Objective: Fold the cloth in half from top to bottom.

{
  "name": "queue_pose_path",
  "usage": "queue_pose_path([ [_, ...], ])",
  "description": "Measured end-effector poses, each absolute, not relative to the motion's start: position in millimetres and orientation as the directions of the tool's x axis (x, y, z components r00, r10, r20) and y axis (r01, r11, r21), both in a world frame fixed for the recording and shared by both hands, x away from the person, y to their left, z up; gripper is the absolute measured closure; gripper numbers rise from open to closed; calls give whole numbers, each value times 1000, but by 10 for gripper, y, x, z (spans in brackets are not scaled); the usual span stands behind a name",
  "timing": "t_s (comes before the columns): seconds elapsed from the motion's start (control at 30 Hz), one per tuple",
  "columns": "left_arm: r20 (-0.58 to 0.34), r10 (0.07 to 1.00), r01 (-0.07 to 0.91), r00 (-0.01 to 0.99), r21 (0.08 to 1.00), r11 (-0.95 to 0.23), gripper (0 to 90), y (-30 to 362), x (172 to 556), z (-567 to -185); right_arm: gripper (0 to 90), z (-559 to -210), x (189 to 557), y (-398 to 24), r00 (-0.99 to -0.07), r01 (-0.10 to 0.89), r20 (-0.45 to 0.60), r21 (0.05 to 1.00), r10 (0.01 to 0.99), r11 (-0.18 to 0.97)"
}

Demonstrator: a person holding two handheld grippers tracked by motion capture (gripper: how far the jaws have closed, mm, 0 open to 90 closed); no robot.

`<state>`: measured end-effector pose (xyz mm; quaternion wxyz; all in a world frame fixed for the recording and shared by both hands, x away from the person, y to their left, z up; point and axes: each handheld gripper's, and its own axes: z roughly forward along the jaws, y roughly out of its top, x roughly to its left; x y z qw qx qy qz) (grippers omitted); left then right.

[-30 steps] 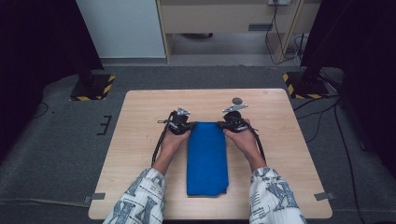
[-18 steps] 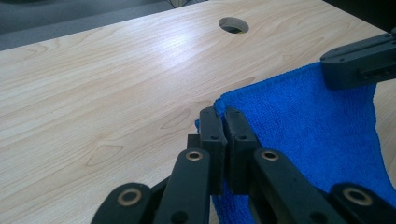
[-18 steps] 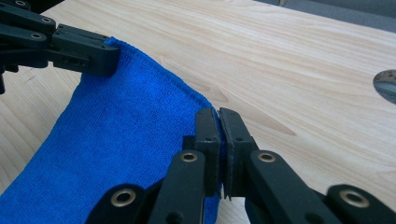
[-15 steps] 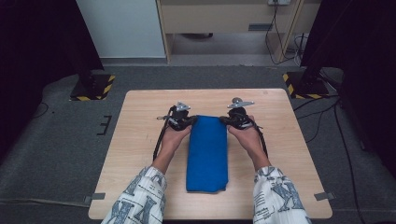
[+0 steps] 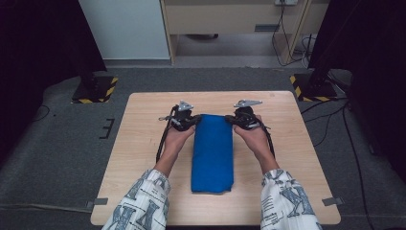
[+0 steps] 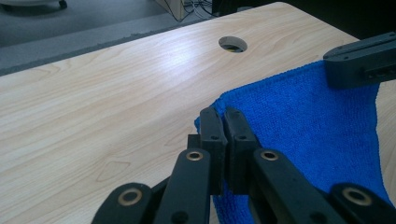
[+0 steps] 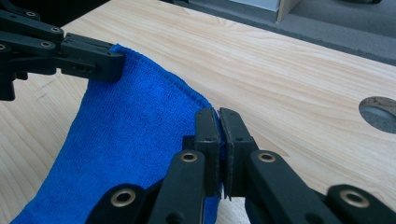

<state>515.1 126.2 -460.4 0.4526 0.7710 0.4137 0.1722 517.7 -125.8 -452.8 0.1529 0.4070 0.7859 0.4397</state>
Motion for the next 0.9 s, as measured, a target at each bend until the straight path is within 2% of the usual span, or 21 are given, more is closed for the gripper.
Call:
queue_pose_path([
  [0.9, -104, 784, 457, 612, 856, -243, 872, 1439, 4820, -4435, 870, -4348, 4827, -1130, -665, 445, 72, 838, 743, 317],
])
